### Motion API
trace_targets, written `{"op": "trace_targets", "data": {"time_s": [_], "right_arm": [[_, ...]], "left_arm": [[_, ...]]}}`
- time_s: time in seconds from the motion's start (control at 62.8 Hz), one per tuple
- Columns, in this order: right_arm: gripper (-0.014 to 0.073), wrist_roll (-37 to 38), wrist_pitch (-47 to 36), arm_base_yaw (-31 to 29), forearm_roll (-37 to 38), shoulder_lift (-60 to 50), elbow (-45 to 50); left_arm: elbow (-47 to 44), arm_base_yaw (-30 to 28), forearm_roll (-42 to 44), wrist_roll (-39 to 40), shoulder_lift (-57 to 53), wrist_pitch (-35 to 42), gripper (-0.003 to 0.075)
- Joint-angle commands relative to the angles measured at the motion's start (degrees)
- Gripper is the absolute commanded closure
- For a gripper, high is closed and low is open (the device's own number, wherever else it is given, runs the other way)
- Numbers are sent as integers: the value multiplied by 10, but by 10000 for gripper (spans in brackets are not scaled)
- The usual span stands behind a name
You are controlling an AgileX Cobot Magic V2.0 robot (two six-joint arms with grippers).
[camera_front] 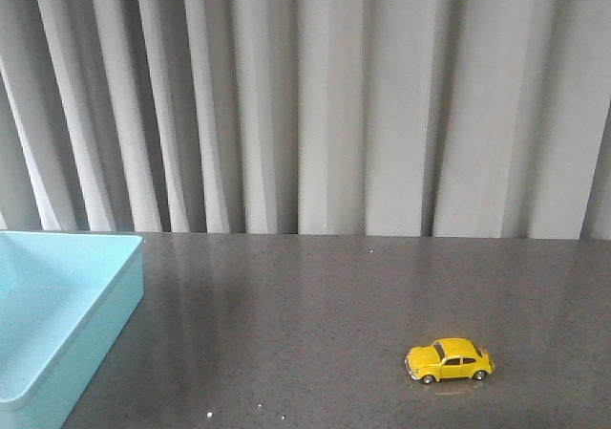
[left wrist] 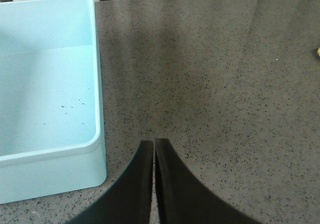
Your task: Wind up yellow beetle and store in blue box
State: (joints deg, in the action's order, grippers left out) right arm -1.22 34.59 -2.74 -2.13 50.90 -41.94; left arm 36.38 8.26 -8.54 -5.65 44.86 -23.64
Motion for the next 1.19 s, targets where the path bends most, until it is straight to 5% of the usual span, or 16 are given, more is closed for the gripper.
{"op": "trace_targets", "data": {"time_s": [0.0,0.303,0.398,0.716,0.955,1.178], "right_arm": [[505,-24,-17,-3,2,-2,-19],[19,-31,10,-3,-1,-2,-17],[-59,-23,11,-3,-20,-2,-17],[-16,-86,83,37,-76,64,-103],[15,24,108,111,47,213,-220],[15,36,201,110,41,374,-378]], "left_arm": [[19,4,-8,5,4,53,653],[19,4,25,5,4,73,232],[19,4,22,6,4,72,157],[119,5,85,22,35,-62,178],[144,5,82,20,63,-92,181],[144,30,85,19,65,-96,181]]}}
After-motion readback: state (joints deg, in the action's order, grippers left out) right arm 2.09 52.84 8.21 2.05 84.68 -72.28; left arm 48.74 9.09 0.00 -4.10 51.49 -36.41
